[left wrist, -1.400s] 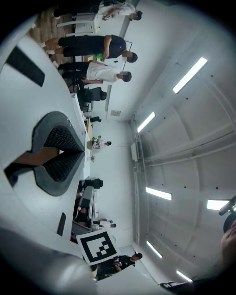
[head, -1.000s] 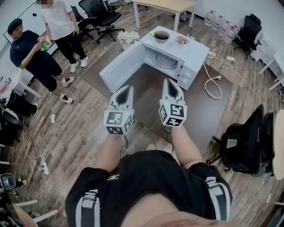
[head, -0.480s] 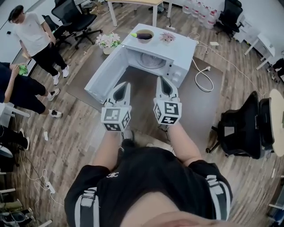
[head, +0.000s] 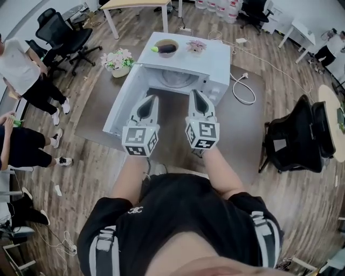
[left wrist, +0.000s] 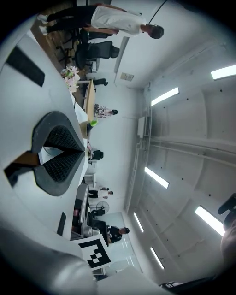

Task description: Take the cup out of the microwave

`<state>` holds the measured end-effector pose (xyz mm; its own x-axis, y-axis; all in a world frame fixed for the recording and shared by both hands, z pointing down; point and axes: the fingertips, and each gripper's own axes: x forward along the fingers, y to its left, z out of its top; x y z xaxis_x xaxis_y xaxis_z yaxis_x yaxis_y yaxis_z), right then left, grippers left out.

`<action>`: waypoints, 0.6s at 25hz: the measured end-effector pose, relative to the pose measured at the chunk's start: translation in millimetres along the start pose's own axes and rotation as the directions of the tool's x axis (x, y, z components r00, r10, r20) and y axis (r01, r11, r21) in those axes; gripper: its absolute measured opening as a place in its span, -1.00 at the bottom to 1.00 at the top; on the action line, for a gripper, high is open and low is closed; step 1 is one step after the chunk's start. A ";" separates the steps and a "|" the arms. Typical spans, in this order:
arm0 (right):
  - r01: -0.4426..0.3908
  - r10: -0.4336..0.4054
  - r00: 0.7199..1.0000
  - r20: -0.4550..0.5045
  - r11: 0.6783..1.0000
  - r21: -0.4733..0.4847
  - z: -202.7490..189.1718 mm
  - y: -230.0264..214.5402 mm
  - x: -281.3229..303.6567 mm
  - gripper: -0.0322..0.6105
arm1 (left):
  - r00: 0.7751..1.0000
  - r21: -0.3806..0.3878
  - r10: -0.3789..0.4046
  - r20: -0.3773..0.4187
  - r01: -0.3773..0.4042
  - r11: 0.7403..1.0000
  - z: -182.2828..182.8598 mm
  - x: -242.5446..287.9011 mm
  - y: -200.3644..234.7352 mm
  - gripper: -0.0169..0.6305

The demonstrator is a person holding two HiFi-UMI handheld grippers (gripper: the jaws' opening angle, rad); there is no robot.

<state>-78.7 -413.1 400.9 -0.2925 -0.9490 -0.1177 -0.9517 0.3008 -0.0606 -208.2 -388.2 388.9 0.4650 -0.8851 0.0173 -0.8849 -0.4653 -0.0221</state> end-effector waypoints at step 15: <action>0.015 -0.004 0.972 -0.234 0.999 0.045 -122.0 24.2 118.2 0.41 | 0.997 -0.038 -0.053 -0.050 0.051 0.998 -35.0 27.9 63.2 -0.94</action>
<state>-147.6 -529.5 506.5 -0.3023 -0.9459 0.1181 -0.9509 0.2905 -0.1067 -252.1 -442.2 423.0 0.5095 -0.8578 0.0684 -0.8602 -0.5096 0.0164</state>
